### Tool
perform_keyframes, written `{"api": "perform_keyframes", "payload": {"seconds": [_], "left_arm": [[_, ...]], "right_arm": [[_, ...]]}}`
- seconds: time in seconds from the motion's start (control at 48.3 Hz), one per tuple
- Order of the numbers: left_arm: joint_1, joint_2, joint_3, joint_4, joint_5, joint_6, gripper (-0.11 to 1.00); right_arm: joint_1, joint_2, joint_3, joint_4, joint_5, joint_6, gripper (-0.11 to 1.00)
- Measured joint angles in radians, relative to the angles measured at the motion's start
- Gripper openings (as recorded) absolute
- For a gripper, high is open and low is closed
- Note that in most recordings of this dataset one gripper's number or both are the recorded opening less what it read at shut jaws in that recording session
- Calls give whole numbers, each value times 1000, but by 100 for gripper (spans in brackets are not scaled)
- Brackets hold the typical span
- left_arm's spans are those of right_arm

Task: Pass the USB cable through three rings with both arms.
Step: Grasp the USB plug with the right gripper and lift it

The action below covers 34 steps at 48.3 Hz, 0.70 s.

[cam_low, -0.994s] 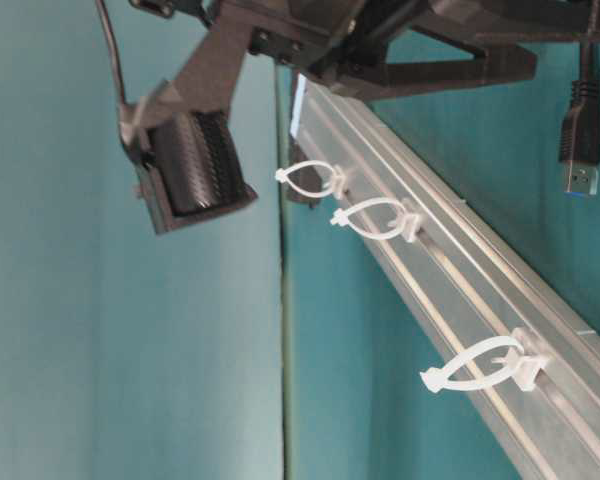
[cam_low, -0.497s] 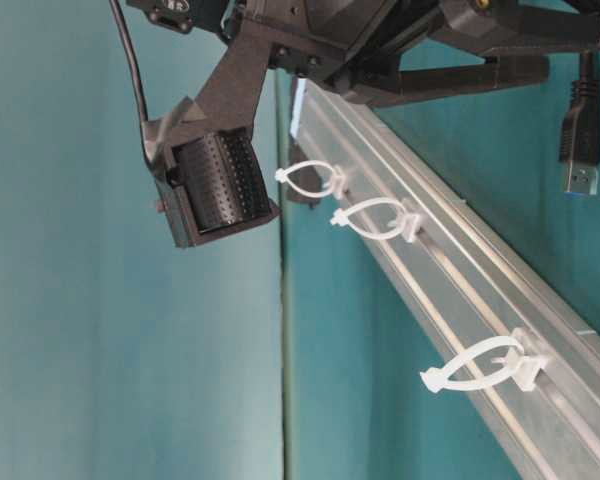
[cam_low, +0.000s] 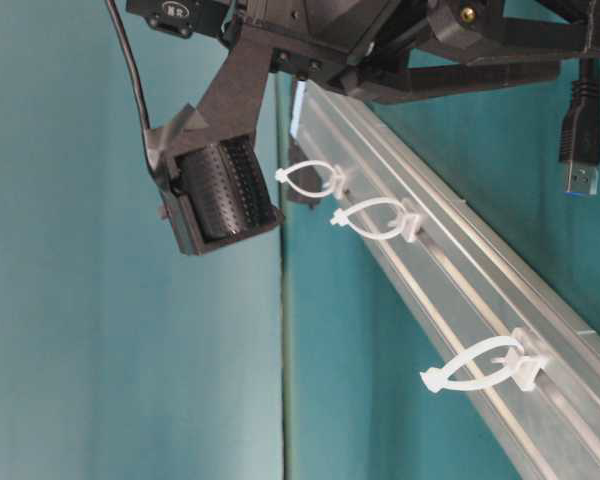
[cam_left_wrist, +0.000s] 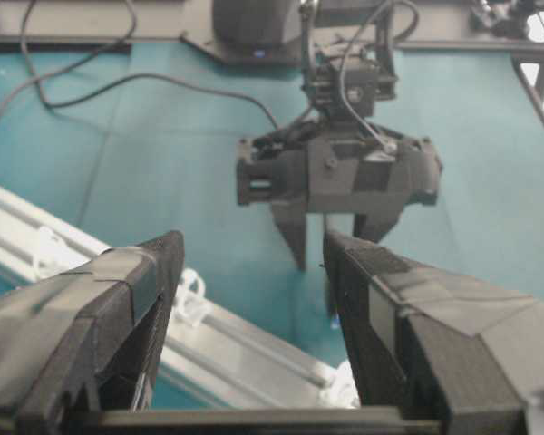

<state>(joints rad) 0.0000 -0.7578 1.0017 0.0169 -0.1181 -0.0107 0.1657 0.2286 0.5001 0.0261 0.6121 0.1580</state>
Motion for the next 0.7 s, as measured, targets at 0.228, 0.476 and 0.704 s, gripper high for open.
{"api": "perform_keyframes", "payload": {"seconds": [0.228,0.476,0.704], "left_arm": [[0,0,-2,2,0,0,69],[0,-2,-2,2,0,0,69],[0,-2,-2,0,-2,0,69]], "right_arm": [[17,14,-29,5,35,0,23],[25,20,-38,8,49,2,8],[23,18,-40,8,49,2,8]]}}
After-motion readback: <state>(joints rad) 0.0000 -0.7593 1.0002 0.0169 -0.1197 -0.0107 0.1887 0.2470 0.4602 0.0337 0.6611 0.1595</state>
